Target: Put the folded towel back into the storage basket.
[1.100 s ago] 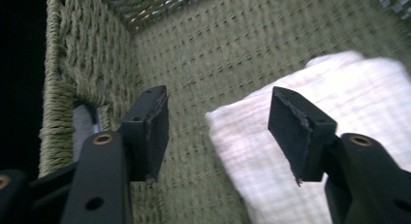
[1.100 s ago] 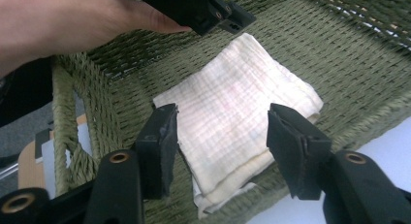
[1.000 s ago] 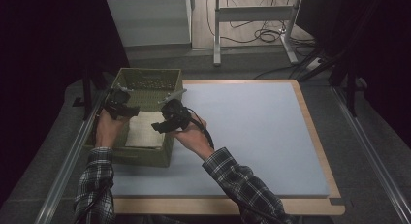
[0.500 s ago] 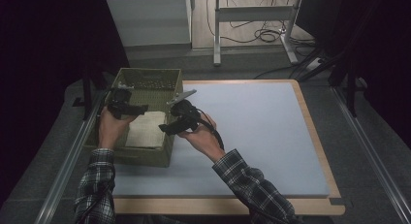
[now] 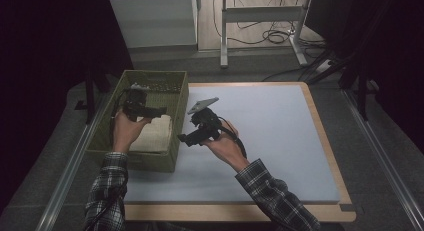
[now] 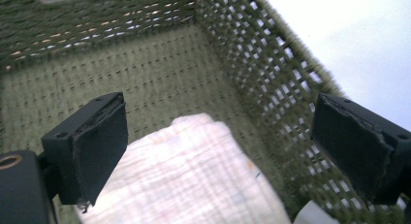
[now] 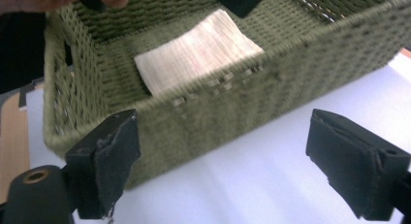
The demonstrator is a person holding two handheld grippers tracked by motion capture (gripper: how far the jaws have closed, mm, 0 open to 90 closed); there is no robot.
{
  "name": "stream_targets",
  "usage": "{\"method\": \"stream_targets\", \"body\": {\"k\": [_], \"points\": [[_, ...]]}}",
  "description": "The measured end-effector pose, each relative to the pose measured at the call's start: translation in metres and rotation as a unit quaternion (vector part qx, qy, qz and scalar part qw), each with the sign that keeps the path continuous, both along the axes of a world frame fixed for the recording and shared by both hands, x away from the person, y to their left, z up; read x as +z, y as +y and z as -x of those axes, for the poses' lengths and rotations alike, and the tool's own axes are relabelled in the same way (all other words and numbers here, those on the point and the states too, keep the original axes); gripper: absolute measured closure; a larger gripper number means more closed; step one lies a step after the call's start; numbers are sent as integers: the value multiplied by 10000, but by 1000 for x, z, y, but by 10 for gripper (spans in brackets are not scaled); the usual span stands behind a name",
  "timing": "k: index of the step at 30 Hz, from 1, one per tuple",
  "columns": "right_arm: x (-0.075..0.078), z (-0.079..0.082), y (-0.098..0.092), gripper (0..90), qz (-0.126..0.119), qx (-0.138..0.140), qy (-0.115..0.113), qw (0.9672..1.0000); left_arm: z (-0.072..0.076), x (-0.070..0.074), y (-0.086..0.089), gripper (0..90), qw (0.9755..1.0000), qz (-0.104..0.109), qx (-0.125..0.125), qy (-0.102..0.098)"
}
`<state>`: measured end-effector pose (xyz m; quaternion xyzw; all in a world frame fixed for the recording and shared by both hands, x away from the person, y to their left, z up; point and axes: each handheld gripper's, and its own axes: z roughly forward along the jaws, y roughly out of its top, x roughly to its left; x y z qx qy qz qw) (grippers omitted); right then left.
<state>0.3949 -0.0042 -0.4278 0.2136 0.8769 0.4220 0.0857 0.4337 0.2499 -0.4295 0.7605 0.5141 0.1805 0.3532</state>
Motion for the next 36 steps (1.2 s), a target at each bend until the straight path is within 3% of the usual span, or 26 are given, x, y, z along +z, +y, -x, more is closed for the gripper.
{"method": "stream_targets", "body": {"k": [16, 25, 36], "points": [[-16, 2, -51, 48, 75, -76, 23, 9999, 2, 11, -31, 10, 9995, 71, -265, -132], [-25, 5, -84, 33, 158, -241, 87, 9995, 2, 15, -63, 0, 9988, -91, -418, -243], [-33, 11, -125, 31, 141, -521, 77, 9985, 5, 21, -107, 0, 9964, -109, -771, -336]]}}
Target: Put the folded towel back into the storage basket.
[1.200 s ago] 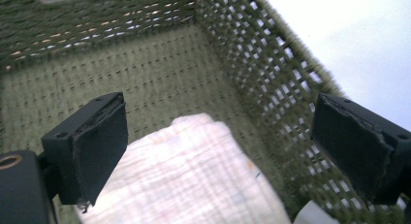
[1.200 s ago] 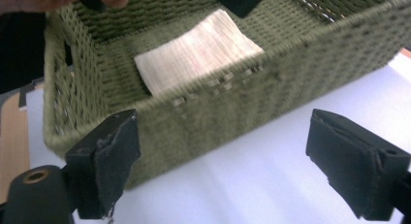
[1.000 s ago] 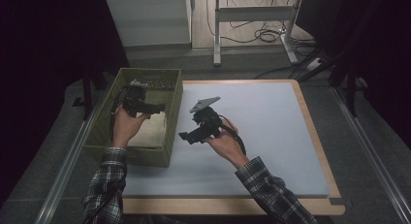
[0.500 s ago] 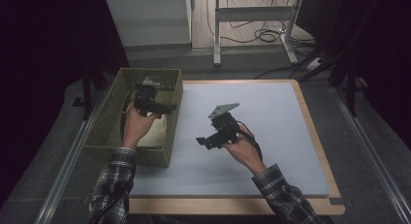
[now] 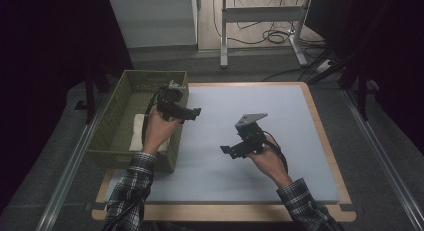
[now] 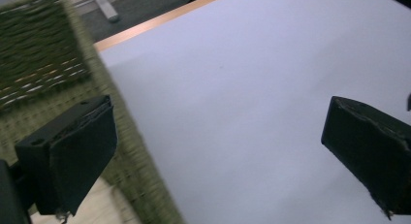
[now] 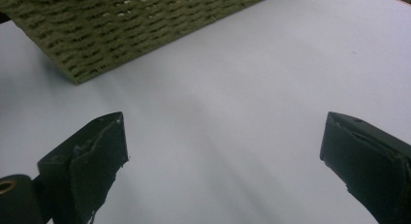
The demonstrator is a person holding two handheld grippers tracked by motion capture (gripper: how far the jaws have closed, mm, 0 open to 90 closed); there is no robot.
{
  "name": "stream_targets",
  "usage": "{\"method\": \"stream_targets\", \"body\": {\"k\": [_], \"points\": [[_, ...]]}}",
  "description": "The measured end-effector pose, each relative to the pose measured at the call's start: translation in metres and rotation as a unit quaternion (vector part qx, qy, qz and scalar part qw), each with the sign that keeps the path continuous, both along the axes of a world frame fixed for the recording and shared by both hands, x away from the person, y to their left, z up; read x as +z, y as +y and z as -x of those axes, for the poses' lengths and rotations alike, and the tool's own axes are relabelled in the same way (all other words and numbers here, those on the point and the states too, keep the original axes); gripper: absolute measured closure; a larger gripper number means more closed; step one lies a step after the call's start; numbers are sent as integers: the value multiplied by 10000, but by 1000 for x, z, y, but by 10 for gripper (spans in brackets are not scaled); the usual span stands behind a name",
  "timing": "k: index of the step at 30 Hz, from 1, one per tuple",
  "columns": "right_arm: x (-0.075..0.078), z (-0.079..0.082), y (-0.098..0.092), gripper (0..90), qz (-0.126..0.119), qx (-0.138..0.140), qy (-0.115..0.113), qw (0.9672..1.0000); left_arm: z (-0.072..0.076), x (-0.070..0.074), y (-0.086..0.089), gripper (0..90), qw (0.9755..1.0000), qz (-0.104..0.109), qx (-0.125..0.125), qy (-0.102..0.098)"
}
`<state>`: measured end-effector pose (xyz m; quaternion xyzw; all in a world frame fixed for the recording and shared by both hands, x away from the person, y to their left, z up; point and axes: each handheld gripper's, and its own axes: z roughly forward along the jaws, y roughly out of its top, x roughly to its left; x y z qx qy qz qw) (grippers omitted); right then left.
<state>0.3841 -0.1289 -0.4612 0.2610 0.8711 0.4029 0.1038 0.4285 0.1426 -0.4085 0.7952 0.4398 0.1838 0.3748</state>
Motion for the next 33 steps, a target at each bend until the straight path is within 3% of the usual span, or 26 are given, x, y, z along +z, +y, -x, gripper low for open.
{"method": "stream_targets", "body": {"k": [9, 10, 15, 24, 33], "points": [[-5, 5, -36, 31, -12, -270, 17, 9996, 4, -4, -41, 0, 9992, 27, -388, -120], [-7, 8, -47, 31, -9, -355, 33, 9994, 5, -7, -51, 0, 9988, -25, -460, -137], [-10, 12, -65, 31, 44, -495, 7, 9988, 9, -17, -73, 0, 9979, -17, -635, -92], [-22, 20, -94, 31, 51, -700, 44, 9975, 23, -38, -99, 0, 9964, -127, -832, -135], [-47, 30, -125, 31, 149, -1032, 82, 9945, 41, -83, -105, 0, 9958, -31, -910, 98]]}}
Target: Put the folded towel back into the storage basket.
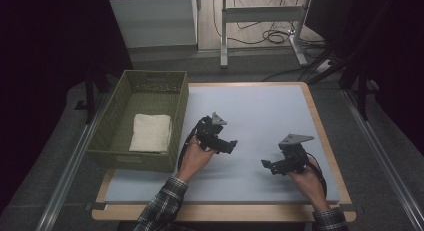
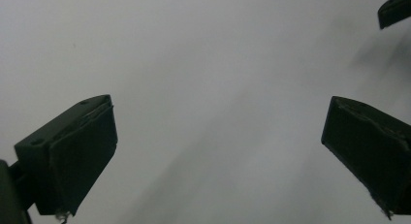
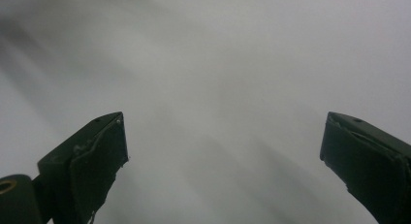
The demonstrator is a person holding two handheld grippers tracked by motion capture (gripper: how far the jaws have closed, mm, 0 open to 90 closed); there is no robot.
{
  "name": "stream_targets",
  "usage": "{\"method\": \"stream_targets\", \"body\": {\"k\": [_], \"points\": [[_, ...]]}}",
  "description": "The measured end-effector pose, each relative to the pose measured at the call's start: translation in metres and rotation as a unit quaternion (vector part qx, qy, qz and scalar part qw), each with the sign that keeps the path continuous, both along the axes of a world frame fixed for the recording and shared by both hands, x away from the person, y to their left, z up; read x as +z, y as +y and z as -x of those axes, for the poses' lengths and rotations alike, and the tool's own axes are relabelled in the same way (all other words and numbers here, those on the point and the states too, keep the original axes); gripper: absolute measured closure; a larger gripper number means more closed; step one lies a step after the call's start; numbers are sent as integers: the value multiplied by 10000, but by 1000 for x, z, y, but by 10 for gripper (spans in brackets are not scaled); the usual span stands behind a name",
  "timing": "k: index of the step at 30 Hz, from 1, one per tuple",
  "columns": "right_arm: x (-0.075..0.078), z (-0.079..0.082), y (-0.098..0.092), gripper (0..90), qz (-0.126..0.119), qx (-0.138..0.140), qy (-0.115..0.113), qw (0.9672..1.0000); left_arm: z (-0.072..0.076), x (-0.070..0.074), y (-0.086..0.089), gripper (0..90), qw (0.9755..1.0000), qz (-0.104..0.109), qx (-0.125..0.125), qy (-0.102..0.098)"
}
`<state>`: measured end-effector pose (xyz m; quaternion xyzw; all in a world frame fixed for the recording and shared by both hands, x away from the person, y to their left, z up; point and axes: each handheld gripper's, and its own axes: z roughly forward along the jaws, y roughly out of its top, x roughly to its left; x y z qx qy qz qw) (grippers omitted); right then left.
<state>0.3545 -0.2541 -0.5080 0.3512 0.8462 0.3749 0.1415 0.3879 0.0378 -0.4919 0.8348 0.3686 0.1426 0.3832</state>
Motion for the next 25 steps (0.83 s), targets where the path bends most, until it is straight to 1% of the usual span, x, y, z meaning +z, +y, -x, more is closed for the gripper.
{"method": "stream_targets", "body": {"k": [1, 2, 3, 4, 6, 8, 10, 12, 13, 15, 16, 17, 18, 25], "points": [[-3, 1, -3, 31, 27, -37, -7, 10000, 2, -5, 0, 0, 10000, -19, -11, 26], [-3, 1, -3, 31, 27, -37, -7, 10000, 2, -5, 0, 0, 10000, -19, -11, 26], [-6, 1, -6, 31, 39, -65, -19, 10000, 3, -10, 1, 0, 10000, -57, 6, 36], [-11, 2, -10, 31, 64, -107, -10, 9999, 6, -19, 2, 0, 9999, -138, 15, 37], [-15, 3, -13, 31, 87, -141, 15, 9999, 9, -28, 3, 0, 9998, -154, 36, 73], [-19, 3, -15, 31, 150, -183, 12, 9997, 12, -36, 4, 0, 9996, -243, 44, 96], [-23, 3, -16, 31, 199, -213, 39, 9996, 14, -42, 4, 0, 9994, -329, 62, 99], [-22, 3, -16, 31, 207, -215, 16, 9996, 15, -49, 4, 0, 9991, -410, 63, 113], [-23, 3, -16, 31, 228, -222, 19, 9995, 15, -51, 5, 0, 9992, -369, 67, 152], [-23, 4, -15, 31, 307, -223, -19, 9993, 15, -51, 6, 0, 9993, -316, 120, 168], [-23, 5, -13, 29, 393, -222, -53, 9990, 14, -51, 6, 0, 9991, -351, 91, 202], [-24, 5, -12, 30, 429, -222, -67, 9988, 14, -52, 6, 0, 9991, -341, 74, 234], [-24, 5, -13, 30, 415, -223, -58, 9989, 13, -52, 6, 0, 9991, -314, 76, 272], [-24, 5, -13, 30, 413, -229, -70, 9989, 13, -53, 6, 0, 9992, -327, 75, 238]]}}
